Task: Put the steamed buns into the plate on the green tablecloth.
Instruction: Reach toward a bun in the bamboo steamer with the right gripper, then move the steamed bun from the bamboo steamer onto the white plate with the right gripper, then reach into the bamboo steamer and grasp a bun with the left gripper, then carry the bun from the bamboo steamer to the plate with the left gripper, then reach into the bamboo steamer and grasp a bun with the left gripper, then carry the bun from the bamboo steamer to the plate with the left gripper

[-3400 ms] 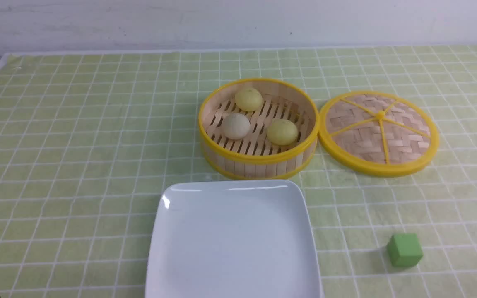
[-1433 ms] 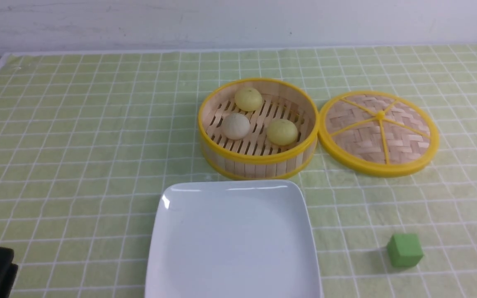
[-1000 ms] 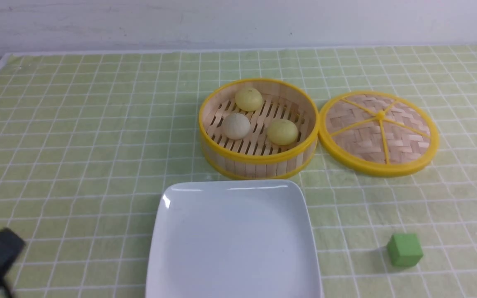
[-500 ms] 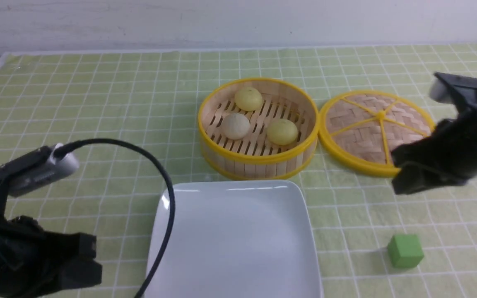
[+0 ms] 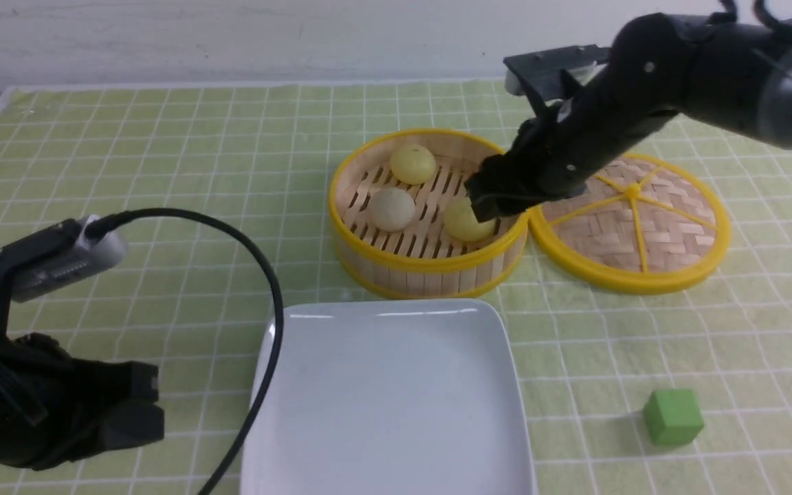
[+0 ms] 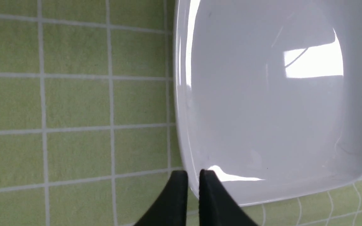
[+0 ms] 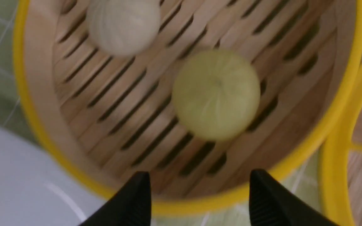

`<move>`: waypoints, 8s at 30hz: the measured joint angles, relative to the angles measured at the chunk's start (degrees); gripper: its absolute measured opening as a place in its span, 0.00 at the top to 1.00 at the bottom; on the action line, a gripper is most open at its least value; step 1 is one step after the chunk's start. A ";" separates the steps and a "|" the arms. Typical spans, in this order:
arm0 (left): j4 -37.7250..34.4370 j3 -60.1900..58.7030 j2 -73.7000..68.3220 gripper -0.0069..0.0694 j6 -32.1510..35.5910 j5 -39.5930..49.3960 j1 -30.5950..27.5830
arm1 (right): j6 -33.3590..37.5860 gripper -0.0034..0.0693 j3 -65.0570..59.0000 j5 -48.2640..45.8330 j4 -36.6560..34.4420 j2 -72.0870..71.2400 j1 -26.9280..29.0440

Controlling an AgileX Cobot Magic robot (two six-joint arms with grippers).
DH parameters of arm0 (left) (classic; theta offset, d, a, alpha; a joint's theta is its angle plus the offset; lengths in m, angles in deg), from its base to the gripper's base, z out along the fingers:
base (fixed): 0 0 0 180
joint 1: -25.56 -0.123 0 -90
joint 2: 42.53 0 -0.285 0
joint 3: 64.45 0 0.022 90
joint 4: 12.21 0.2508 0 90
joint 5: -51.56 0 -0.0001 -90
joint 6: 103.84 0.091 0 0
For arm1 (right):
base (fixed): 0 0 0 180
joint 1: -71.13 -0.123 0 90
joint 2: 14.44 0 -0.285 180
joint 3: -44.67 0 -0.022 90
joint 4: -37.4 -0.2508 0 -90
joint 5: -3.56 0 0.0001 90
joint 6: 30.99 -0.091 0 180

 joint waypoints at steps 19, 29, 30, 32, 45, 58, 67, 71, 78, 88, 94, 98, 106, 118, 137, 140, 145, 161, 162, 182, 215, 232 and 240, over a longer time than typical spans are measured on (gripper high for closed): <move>0.00 0.04 0.00 0.60 -1.60 -1.72 0.00 | 0.06 0.93 12.66 -8.04 3.03 6.41 0.00; 0.00 0.04 0.00 0.60 -1.69 -2.86 0.00 | 1.86 0.93 -5.46 -15.71 -8.81 -12.15 -4.52; 0.13 0.04 0.00 0.60 -1.69 -2.91 0.00 | 3.10 0.93 -11.00 -10.21 -9.44 -11.75 -6.36; 0.26 0.04 0.00 0.59 -1.69 -3.12 0.00 | 4.26 0.92 -18.29 -1.27 -9.71 -9.59 -9.12; 0.32 0.04 0.00 0.59 -1.85 -4.69 0.00 | 4.69 0.28 -22.06 5.41 -8.81 -5.82 -10.87; 0.32 0.04 0.00 0.59 -1.85 -6.13 0.00 | 2.12 0.70 -8.12 -22.06 1.02 -25.65 -5.88; 3.84 6.78 -4.57 0.84 -2.21 -3.98 0.00 | -5.05 0.97 -22.47 -30.45 10.69 -47.52 -5.69; 3.47 19.62 -13.86 0.91 -2.04 2.97 0.72 | -5.46 0.97 -35.30 -26.64 11.55 -58.15 -5.69; 2.98 38.38 -28.89 0.87 -1.69 5.03 15.38 | -5.69 0.96 -53.02 -16.18 11.90 -67.92 -5.69; 25.89 67.46 -55.27 0.52 -24.61 4.53 26.23 | -5.69 0.96 -56.69 -9.95 11.92 -69.30 -5.69; 30.85 86.94 -69.70 0.38 -30.69 9.79 27.03 | -5.69 0.95 -56.69 -9.25 11.86 -69.30 -5.69; 30.85 92.33 -75.32 0.37 -32.35 11.19 27.03 | -5.69 0.95 -56.69 -9.25 11.86 -69.30 -5.69; 30.13 93.24 -79.30 0.49 -35.06 11.10 27.03 | -5.69 0.94 -56.69 -9.25 11.86 -69.30 -5.69; 28.54 101.15 -67.19 0.87 -23.25 20.56 27.21 | -5.31 0.93 -56.69 -9.52 13.65 -69.30 -5.69; 30.13 44.26 -49.50 0.70 -30.73 9.49 33.76 | -5.24 0.90 -56.69 -9.79 13.80 -69.30 -5.69; 31.09 44.04 -50.46 0.52 -33.23 7.50 33.76 | -5.24 0.89 -56.69 -9.79 13.80 -69.30 -5.69; 32.98 48.51 -50.51 0.27 -34.66 7.84 33.76 | -5.24 0.88 -56.78 -9.83 13.60 -69.30 -5.69; 21.57 99.20 -71.60 0.91 -32.41 19.87 25.14 | -5.24 0.84 -56.87 -9.86 12.97 -69.30 -5.69; 20.35 102.94 -74.18 0.91 -31.52 20.17 24.34 | -5.24 0.84 -56.87 -9.86 12.97 -69.30 -5.69; 32.01 119.47 -91.56 0.39 -30.80 15.51 26.93 | -5.35 0.82 -56.90 -8.63 11.69 -69.30 -5.69; 34.12 122.94 -91.26 0.89 -34.55 20.56 28.61 | -5.41 0.77 -57.64 -8.92 11.69 -69.30 -5.69; 19.62 116.62 -65.47 0.88 -24.37 20.61 28.66 | -5.41 0.76 -57.64 -9.05 11.48 -69.30 -5.69; 17.96 72.26 -40.78 0.88 -18.20 20.61 28.66 | -5.26 0.75 -57.64 -9.05 11.48 -69.30 -5.69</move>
